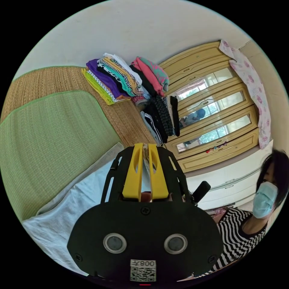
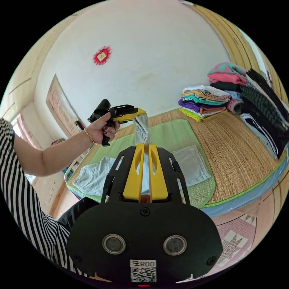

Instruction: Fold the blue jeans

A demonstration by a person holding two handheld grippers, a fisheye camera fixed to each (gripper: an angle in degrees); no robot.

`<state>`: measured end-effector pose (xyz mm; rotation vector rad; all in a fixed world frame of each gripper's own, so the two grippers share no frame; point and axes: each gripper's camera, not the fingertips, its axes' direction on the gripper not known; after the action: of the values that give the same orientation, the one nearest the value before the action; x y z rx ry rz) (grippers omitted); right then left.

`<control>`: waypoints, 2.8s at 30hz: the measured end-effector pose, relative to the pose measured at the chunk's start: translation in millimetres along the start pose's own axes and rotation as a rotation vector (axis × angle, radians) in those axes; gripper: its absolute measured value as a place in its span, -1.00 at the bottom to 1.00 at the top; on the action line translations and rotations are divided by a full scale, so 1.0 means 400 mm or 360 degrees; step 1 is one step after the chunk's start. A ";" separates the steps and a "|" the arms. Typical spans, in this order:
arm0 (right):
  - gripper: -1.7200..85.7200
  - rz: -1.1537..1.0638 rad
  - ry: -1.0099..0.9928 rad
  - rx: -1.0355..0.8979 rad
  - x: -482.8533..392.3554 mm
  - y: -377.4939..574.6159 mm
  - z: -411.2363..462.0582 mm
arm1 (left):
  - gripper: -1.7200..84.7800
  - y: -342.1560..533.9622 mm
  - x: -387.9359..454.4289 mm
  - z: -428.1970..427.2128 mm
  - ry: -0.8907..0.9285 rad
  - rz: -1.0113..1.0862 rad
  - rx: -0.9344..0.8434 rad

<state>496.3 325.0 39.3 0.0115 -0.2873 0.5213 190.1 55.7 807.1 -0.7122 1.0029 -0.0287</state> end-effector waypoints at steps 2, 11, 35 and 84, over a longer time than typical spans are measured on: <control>-0.91 0.0114 -0.0005 -0.0015 0.077 0.005 0.006 | -0.90 -0.033 0.005 0.075 -0.0081 -0.0010 -0.0068; -0.91 0.0462 0.0075 -0.0079 0.370 0.055 0.027 | -0.90 -0.148 0.021 0.396 -0.0264 -0.0025 -0.0320; -0.91 0.0663 0.0248 -0.0181 0.687 0.141 0.068 | -0.91 -0.249 0.169 0.752 -0.0429 0.0196 -0.0427; -0.91 0.0601 0.0313 -0.0165 0.588 0.123 0.106 | -0.94 -0.011 0.495 0.779 -0.1090 0.0835 -0.0717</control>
<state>655.6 479.3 141.2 -0.1970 -0.1222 0.8759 543.8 151.6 763.5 -0.7656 0.5005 0.8677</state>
